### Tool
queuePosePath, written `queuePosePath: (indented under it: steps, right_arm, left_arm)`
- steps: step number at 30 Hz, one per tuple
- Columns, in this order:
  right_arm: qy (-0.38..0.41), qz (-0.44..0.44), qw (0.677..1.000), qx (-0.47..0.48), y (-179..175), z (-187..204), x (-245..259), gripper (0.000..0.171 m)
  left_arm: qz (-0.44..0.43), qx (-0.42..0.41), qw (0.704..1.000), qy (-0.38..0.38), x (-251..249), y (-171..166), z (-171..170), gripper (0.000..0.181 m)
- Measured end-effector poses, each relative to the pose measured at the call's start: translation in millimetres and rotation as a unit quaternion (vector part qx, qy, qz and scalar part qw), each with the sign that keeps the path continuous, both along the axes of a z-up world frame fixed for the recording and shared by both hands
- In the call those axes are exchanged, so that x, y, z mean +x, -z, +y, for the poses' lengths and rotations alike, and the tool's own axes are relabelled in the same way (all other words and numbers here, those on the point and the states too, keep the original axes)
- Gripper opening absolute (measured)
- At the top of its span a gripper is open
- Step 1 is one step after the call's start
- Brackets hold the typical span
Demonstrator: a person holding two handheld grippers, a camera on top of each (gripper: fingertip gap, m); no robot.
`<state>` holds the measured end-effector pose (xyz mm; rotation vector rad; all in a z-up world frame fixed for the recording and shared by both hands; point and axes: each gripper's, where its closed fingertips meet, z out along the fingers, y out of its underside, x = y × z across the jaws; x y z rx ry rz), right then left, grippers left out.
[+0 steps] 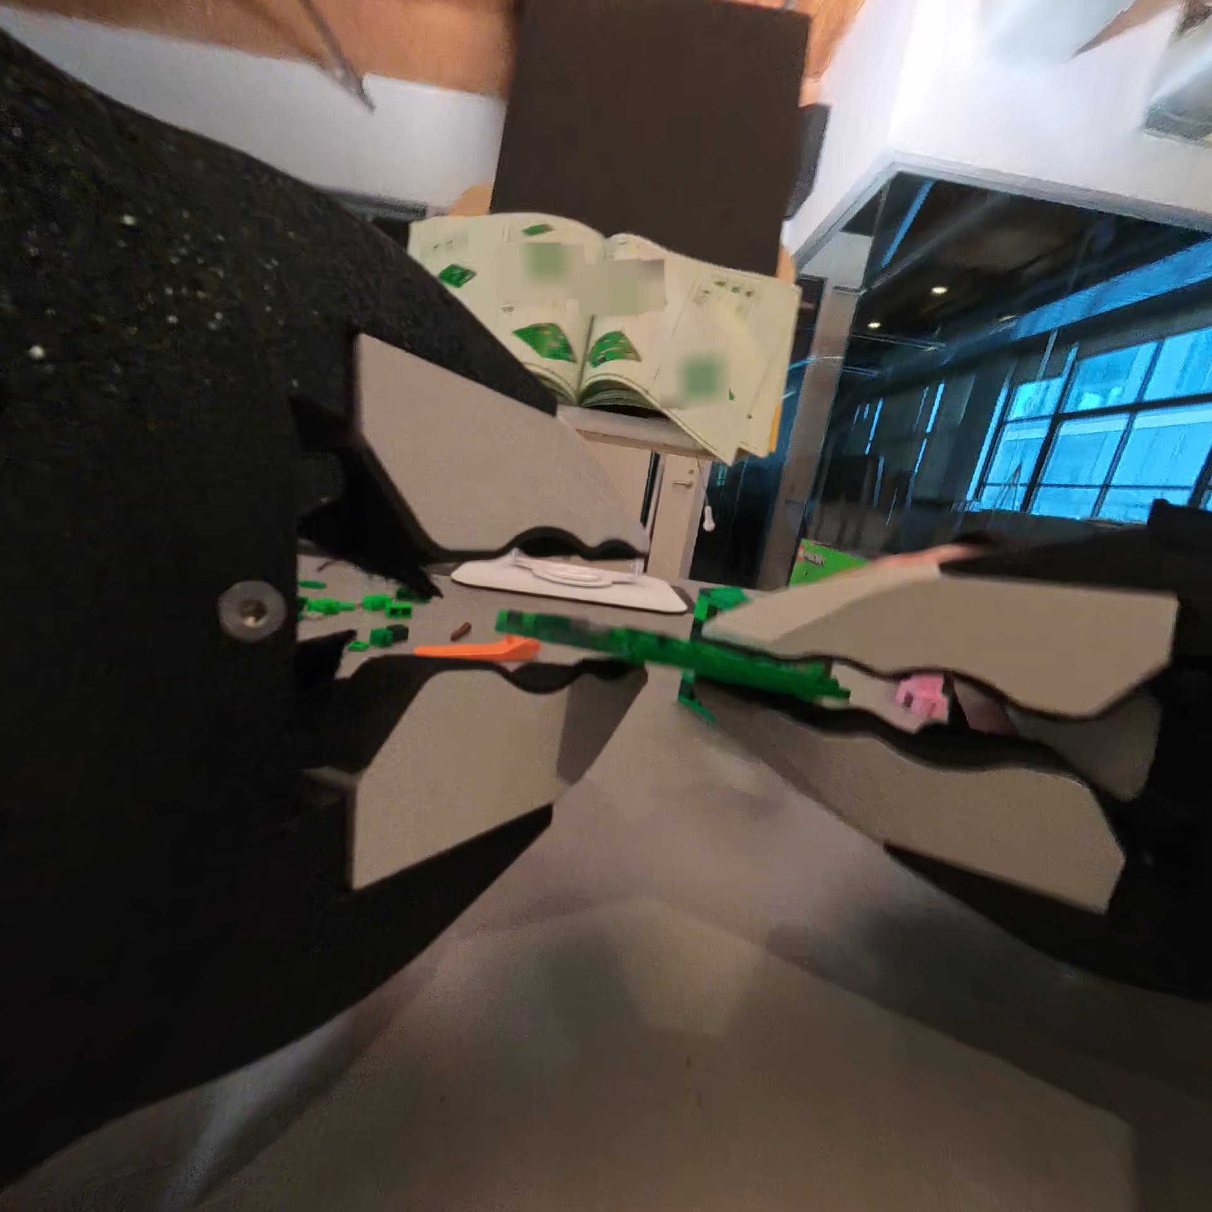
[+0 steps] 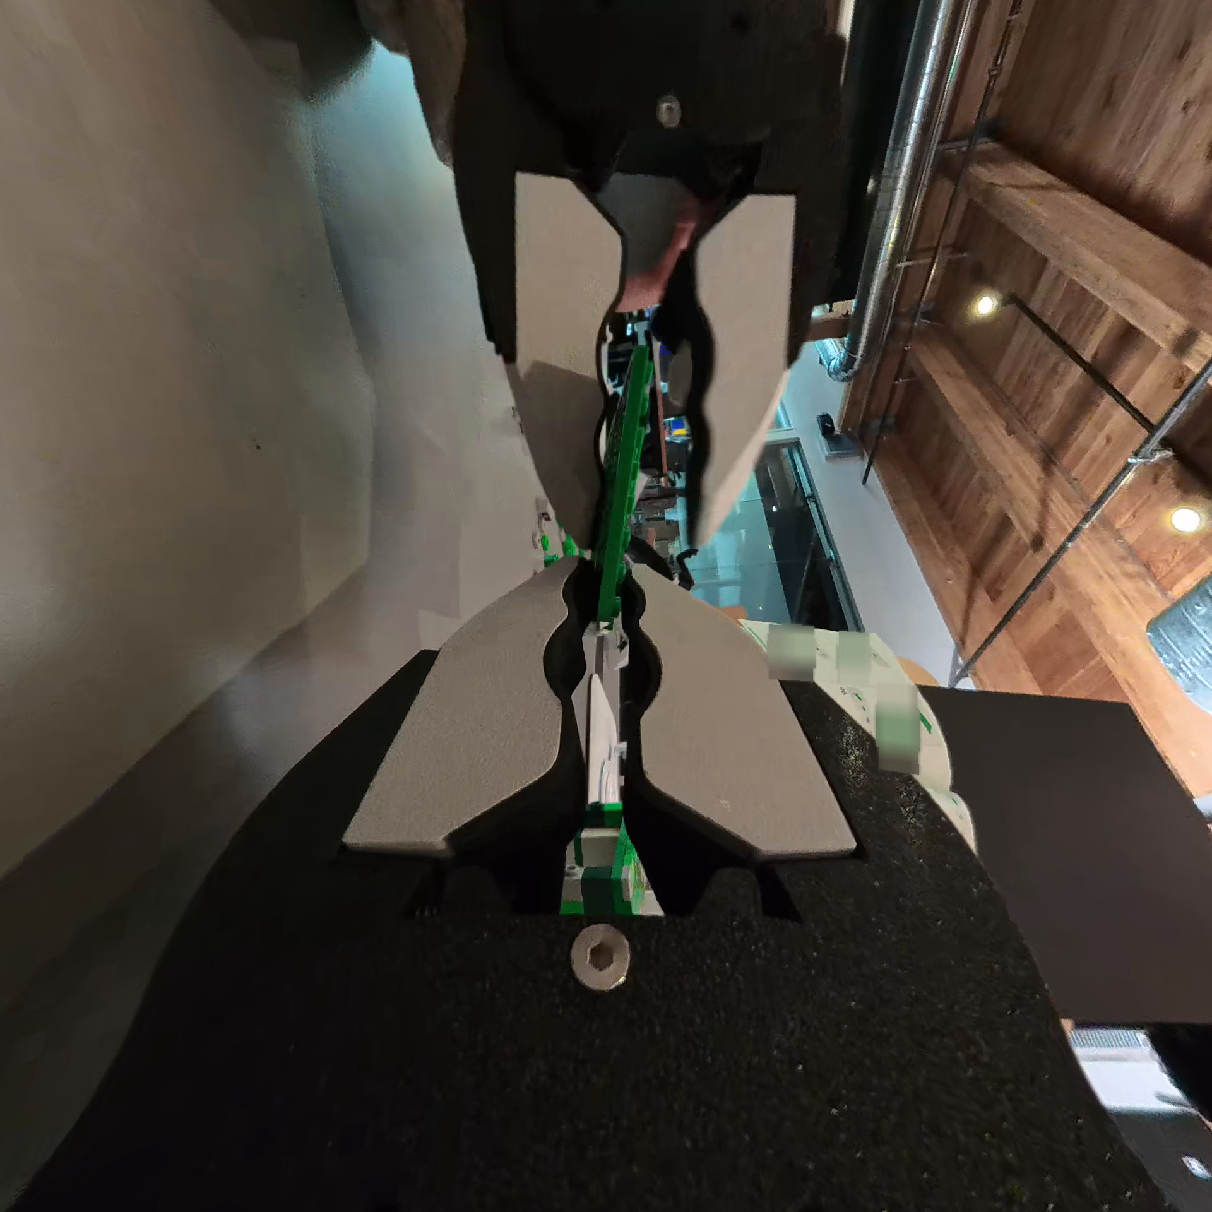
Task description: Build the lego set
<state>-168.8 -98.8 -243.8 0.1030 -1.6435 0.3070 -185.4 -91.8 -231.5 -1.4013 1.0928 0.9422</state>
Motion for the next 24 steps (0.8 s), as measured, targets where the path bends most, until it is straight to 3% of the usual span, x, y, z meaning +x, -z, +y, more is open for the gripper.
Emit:
queuePosePath:
  steps: [2,13,16,17,20,24]
  right_arm:
    - [-0.002,0.000,1.000,-0.001,-2.0,-1.1,1.1,0.007]
    - [0.008,-0.009,1.000,0.024,-2.0,-2.9,3.1,0.006]
    - [0.004,-0.019,1.000,-0.025,-3.7,-3.2,2.3,0.007]
    - [0.000,-0.013,0.999,-0.051,-7.3,-3.2,2.4,0.008]
    - [0.010,-0.030,0.996,-0.089,-4.6,4.2,0.6,0.034]
    - [0.009,-0.036,0.992,-0.122,1.1,8.7,1.6,0.036]
  left_arm:
    - [0.026,-0.008,1.000,0.005,4.8,7.1,-1.0,0.007]
    - [0.043,-0.009,0.999,0.007,5.2,8.6,-4.9,0.006]
    - [0.035,-0.004,0.999,0.008,4.0,7.9,-5.3,0.006]
    - [0.027,0.000,1.000,0.009,3.5,5.8,-5.8,0.006]
    - [0.023,0.013,1.000,0.004,-4.7,1.9,-8.9,0.006]
    - [0.040,0.036,0.999,-0.005,-21.3,0.6,-16.3,0.006]
